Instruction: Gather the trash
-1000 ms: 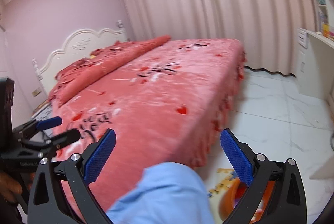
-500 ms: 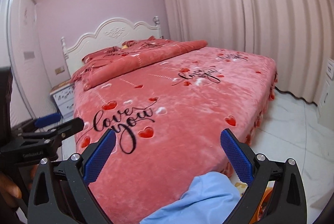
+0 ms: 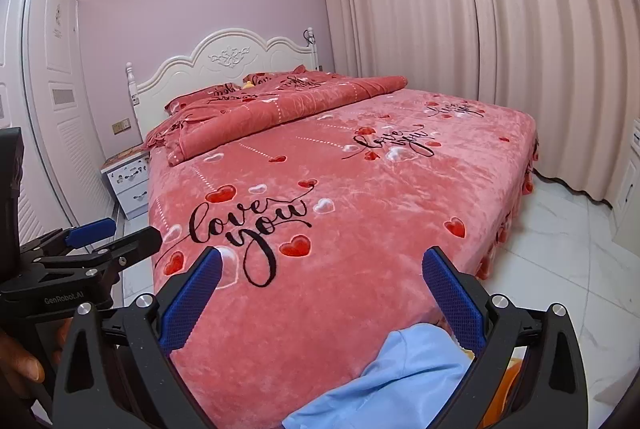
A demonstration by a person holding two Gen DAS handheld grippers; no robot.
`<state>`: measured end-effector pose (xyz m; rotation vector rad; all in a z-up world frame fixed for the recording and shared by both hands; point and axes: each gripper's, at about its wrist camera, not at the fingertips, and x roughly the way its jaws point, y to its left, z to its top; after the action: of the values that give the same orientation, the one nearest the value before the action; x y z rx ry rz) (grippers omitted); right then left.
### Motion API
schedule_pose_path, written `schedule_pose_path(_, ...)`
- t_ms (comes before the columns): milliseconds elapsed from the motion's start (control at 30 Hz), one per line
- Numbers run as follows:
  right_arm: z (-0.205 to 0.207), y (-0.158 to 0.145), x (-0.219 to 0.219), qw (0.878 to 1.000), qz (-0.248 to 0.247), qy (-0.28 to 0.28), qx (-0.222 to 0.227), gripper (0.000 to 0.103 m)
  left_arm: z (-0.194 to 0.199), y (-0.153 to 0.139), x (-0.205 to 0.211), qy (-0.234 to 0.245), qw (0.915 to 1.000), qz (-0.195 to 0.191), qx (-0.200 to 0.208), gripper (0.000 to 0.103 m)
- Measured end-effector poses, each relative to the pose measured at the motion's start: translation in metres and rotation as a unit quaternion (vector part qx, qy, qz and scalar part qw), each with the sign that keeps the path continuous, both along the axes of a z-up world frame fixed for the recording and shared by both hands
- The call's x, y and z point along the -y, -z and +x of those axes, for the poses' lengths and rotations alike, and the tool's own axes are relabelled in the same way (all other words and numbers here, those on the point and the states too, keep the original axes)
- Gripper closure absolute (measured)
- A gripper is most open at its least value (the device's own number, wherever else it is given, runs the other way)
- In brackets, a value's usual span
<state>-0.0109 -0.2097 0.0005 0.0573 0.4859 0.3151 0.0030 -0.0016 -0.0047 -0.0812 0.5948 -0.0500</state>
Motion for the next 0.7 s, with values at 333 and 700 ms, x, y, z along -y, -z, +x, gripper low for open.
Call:
schedule_pose_path(333,0.005,0.007,-0.002,1.000,0.006,-0.004,-0.014,0.005,-0.002,0.001,0.002,-0.004,0.9998,0.019,0.004,0.006)
schedule_pose_path(700,0.012,0.013,-0.003,1.000,0.009,-0.008,-0.028,0.005,0.002,0.005,0.000,0.002,0.9997,0.025,-0.008,0.006)
